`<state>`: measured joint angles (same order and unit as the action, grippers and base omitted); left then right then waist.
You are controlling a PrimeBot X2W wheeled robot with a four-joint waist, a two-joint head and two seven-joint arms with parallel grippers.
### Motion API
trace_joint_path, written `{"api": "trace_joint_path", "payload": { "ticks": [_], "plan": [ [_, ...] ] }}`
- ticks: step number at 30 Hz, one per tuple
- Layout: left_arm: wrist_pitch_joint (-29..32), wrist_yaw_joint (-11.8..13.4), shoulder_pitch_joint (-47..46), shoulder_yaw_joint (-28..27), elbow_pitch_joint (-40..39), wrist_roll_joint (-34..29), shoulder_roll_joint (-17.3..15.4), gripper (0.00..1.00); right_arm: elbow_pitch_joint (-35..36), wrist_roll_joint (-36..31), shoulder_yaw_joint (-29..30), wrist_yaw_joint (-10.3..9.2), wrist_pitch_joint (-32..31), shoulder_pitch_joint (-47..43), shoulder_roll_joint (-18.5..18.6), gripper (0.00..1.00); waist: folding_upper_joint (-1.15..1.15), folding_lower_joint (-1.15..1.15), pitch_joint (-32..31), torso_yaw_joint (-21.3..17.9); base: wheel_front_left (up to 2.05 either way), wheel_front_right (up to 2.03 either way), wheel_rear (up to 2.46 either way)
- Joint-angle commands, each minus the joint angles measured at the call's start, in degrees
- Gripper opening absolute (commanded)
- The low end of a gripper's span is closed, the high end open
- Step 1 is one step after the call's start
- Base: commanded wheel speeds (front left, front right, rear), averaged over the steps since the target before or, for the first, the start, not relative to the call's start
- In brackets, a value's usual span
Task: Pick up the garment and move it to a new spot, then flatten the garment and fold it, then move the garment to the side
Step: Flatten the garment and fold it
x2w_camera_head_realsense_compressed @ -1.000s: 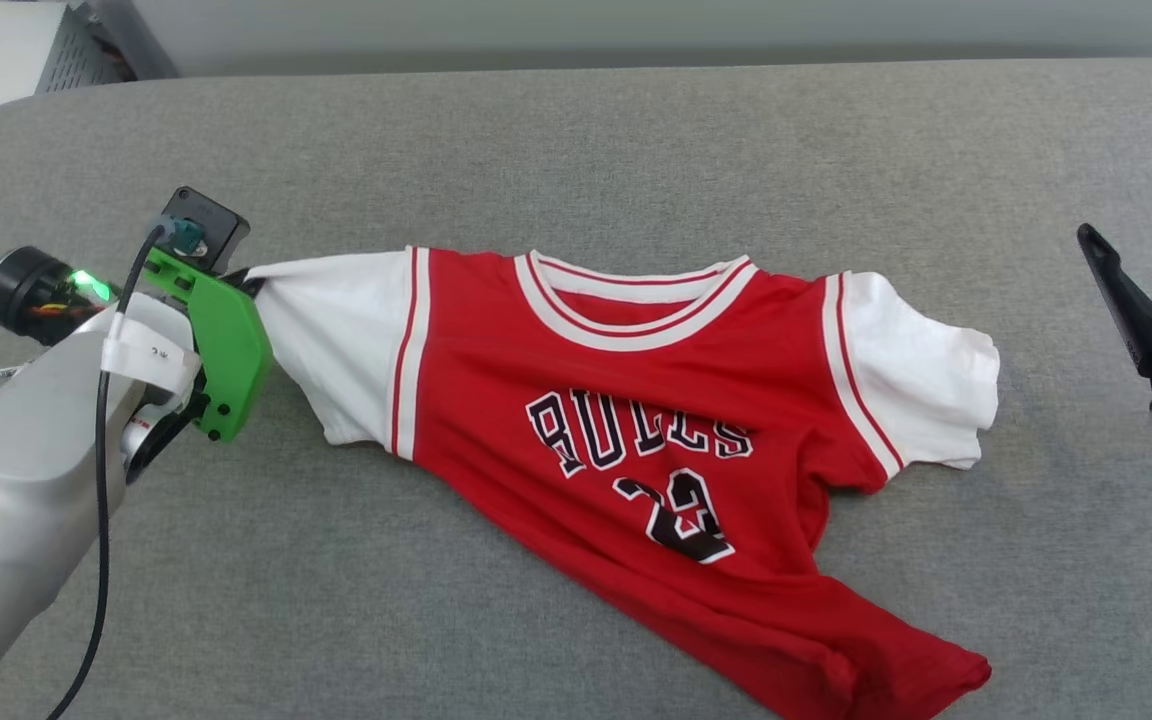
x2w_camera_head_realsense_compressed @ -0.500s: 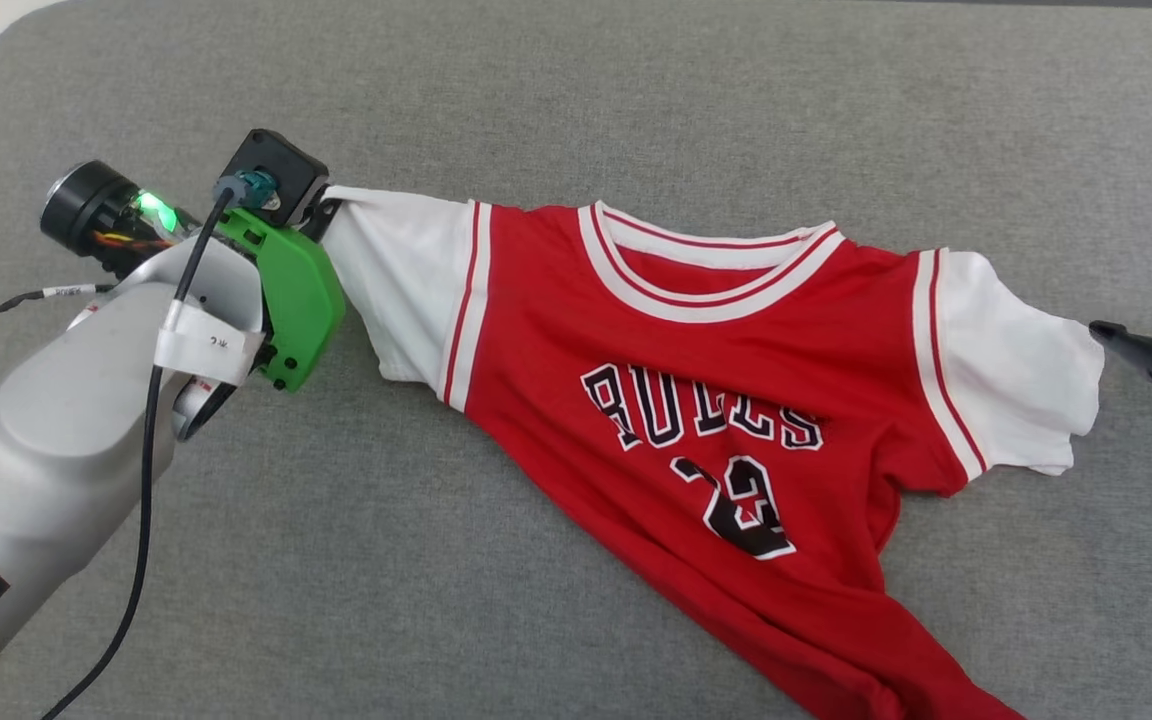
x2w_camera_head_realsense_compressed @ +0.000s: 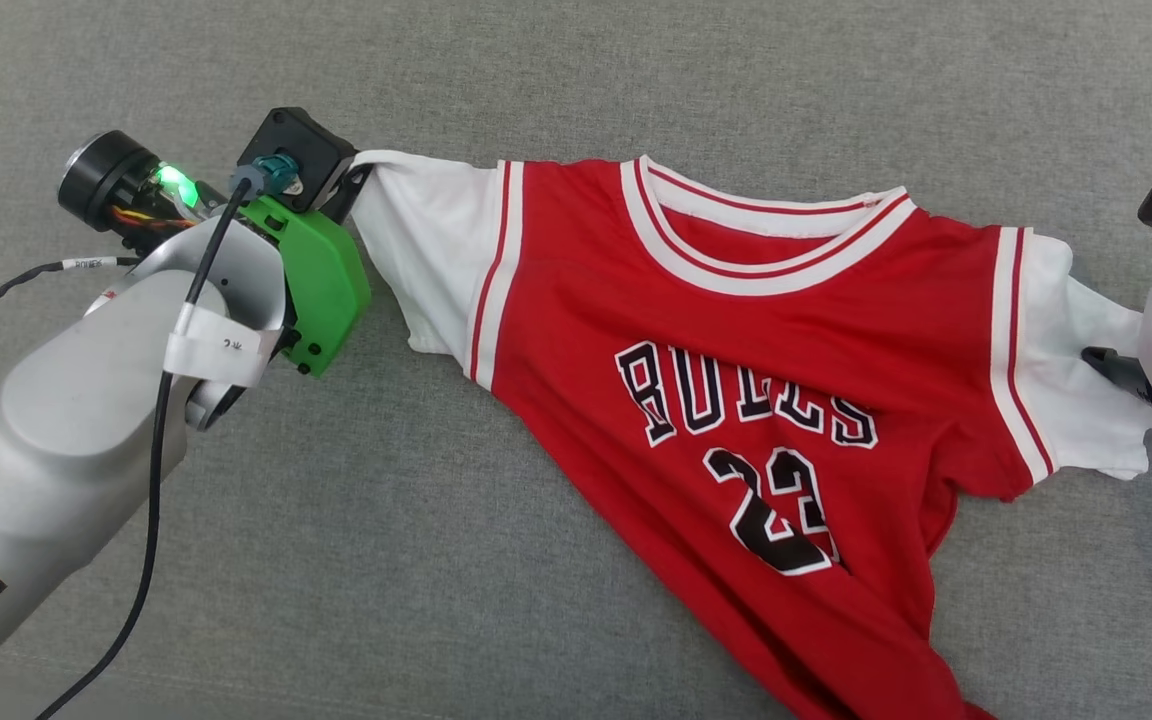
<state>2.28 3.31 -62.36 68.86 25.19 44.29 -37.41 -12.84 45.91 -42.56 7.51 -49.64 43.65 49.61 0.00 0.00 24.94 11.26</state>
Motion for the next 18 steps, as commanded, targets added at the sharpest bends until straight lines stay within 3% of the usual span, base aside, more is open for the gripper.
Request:
{"api": "trace_joint_path", "payload": {
  "ticks": [1, 3, 4, 5, 18],
  "plan": [
    [-0.4, 0.4, -0.9, -0.1, -0.2, -0.4, -0.3, 0.00, -1.6, 0.9, -2.6, -0.02, 0.3, -1.8, -1.6, 1.00, 0.00, 0.00, 0.0, 0.0, 0.00, 0.00, 0.00],
    [-0.5, 0.4, -0.7, -0.1, -0.1, -0.3, -0.5, 0.00, -2.0, 1.8, -3.6, -0.02, 0.8, -1.7, -1.6, 1.00, 0.00, 0.00, -0.4, -0.3, 0.00, 0.00, 0.00],
    [-0.5, 0.4, -0.6, -0.1, -0.1, -0.2, -0.5, 0.00, -2.0, 2.0, -4.0, -0.02, 1.1, -1.5, -1.6, 0.67, 0.00, 0.00, -0.6, -0.5, 0.00, 0.00, 0.00],
    [-0.5, 0.4, -0.4, 0.0, 0.0, -0.1, -0.6, 0.00, -2.0, 2.2, -4.5, -0.02, 1.7, -1.1, -1.5, 0.00, 0.00, 0.00, -0.9, -0.6, 0.00, 0.00, 0.00],
    [-1.3, 0.0, 1.3, 0.2, 0.6, 0.9, -2.1, 0.00, -2.2, 1.5, -2.0, -0.02, 18.3, 4.5, -1.5, 0.00, 0.00, 0.00, -9.8, -3.3, 0.00, 0.00, 0.00]
  ]
}}
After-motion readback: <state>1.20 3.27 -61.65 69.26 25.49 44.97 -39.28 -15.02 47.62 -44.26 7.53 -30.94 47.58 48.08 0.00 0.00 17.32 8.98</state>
